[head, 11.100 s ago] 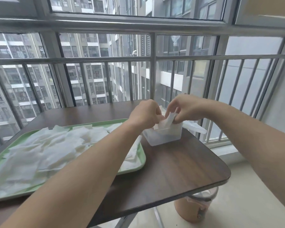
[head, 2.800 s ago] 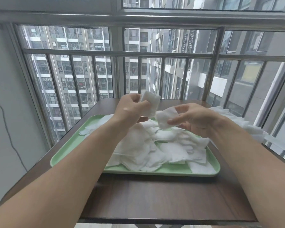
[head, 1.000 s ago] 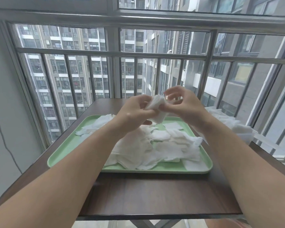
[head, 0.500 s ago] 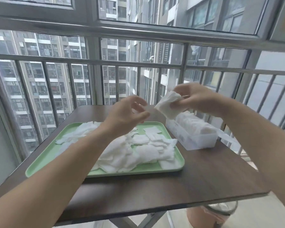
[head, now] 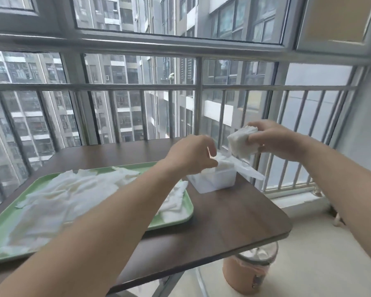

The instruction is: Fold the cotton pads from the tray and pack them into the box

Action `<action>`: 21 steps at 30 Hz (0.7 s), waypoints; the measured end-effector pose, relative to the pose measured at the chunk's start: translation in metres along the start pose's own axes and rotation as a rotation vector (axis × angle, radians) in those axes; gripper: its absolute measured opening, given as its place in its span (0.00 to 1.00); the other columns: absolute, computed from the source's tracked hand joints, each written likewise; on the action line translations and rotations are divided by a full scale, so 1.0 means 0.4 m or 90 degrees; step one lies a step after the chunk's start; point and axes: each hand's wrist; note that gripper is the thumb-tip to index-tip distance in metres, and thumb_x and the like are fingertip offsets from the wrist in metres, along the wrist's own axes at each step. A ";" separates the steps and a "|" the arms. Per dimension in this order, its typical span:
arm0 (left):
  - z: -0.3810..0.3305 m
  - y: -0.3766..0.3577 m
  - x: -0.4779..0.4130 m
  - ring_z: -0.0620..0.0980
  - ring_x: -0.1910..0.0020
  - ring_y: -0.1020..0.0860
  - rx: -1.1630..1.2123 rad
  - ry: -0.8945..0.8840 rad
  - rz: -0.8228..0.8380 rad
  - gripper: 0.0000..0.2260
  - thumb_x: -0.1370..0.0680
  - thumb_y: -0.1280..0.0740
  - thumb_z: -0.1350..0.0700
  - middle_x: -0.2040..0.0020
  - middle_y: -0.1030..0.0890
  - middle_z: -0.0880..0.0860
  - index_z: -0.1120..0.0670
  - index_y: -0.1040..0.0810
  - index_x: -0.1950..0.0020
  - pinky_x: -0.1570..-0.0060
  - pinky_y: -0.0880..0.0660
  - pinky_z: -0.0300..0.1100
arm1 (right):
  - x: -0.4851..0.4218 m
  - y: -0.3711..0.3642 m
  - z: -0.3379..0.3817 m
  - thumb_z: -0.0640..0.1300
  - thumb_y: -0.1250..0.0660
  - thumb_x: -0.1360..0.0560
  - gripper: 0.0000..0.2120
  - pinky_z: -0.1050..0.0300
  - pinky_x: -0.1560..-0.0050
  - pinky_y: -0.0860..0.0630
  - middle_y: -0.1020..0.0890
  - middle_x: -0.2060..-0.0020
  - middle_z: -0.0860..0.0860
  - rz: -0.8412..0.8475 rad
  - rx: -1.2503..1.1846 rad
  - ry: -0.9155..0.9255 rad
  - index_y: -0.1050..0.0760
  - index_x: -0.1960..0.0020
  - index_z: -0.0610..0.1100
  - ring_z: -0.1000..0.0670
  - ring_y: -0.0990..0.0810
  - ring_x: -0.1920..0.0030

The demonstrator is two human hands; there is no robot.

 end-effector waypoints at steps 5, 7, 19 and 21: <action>0.008 -0.057 -0.062 0.51 0.53 0.22 -0.044 0.062 0.036 0.21 0.30 0.25 0.39 0.49 0.22 0.48 0.48 0.29 0.46 0.54 0.24 0.48 | -0.008 0.002 -0.030 0.44 0.32 0.32 0.22 0.54 0.52 0.23 0.19 0.52 0.46 0.042 -0.124 -0.011 0.23 0.39 0.38 0.47 0.19 0.53; 0.016 -0.068 -0.069 0.51 0.52 0.23 -0.047 0.086 0.044 0.22 0.30 0.26 0.37 0.47 0.23 0.49 0.48 0.29 0.46 0.56 0.26 0.47 | -0.016 -0.009 -0.039 0.41 0.35 0.28 0.21 0.52 0.51 0.24 0.21 0.50 0.45 0.058 -0.149 -0.027 0.25 0.36 0.37 0.47 0.21 0.53; 0.028 -0.097 -0.092 0.51 0.65 0.25 -0.128 0.110 0.006 0.16 0.28 0.28 0.42 0.61 0.22 0.51 0.52 0.28 0.63 0.65 0.30 0.44 | -0.050 -0.075 -0.074 0.29 0.30 0.26 0.11 0.63 0.59 0.22 0.18 0.55 0.47 -0.012 -0.025 0.051 0.22 0.45 0.38 0.54 0.19 0.58; 0.029 -0.101 -0.094 0.53 0.65 0.25 -0.109 0.123 0.001 0.16 0.28 0.27 0.45 0.62 0.24 0.51 0.52 0.30 0.66 0.66 0.31 0.44 | -0.047 -0.076 -0.077 0.28 0.28 0.28 0.12 0.63 0.57 0.22 0.16 0.54 0.46 0.009 0.020 0.052 0.21 0.47 0.38 0.54 0.18 0.57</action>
Point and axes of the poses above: each hand's wrist, its own x-axis away from the middle knuckle, its own y-axis out of the back of the hand, z = x × y
